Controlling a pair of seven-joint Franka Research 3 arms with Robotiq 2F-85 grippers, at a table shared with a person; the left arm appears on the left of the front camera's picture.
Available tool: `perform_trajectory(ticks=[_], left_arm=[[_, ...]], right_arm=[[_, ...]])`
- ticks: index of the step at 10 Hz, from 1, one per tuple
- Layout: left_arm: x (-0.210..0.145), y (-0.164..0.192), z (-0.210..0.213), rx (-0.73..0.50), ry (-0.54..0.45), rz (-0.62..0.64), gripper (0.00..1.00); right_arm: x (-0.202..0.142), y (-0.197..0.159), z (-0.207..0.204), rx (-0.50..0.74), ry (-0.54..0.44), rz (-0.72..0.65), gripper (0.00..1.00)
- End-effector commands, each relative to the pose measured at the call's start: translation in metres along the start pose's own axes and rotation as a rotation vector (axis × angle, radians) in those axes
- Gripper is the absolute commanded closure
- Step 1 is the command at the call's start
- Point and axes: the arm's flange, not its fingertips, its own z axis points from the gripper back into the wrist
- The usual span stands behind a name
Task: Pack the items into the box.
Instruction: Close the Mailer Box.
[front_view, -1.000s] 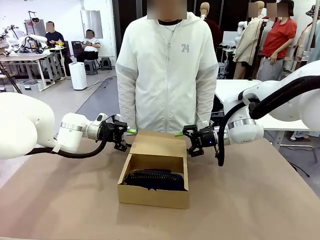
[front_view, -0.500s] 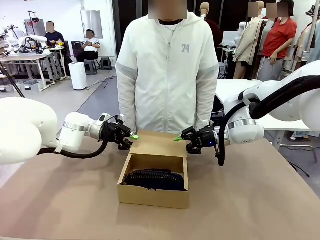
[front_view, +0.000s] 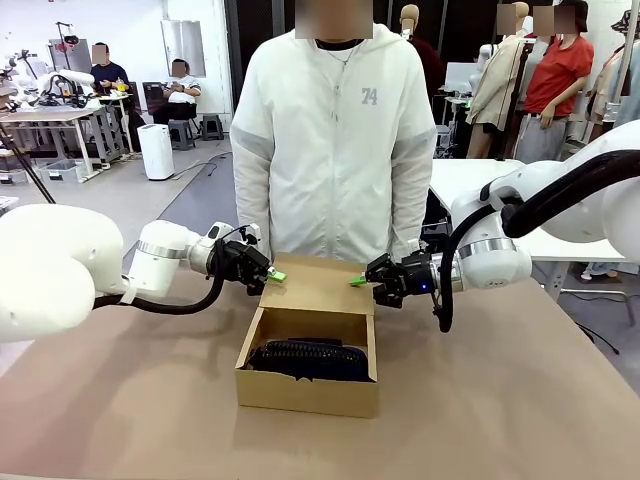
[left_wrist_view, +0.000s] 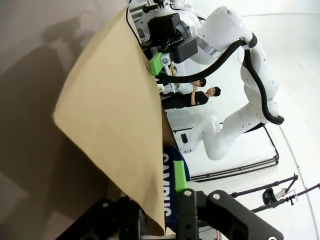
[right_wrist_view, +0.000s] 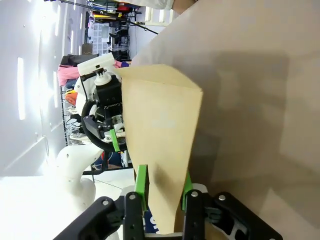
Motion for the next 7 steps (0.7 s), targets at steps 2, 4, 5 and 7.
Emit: perform_trajectory(ticks=[2,4,5,7], left_arm=[[0.004,-0.008,0.007,0.033,0.011,-0.036,0.72],[-0.004,-0.024,0.011,0.041,-0.022,-0.111,0.72],[-0.009,-0.034,0.01,0.054,-0.059,-0.168,0.72],[-0.029,-0.053,0.001,0.079,-0.049,-0.307,0.72]], right_arm=[[-0.011,0.01,0.013,0.075,-0.007,0.107,0.66],[-0.014,0.022,0.021,0.076,-0.009,0.196,0.66],[-0.016,0.027,0.024,0.081,-0.001,0.229,0.66],[-0.021,0.039,0.028,0.074,0.013,0.292,0.66]])
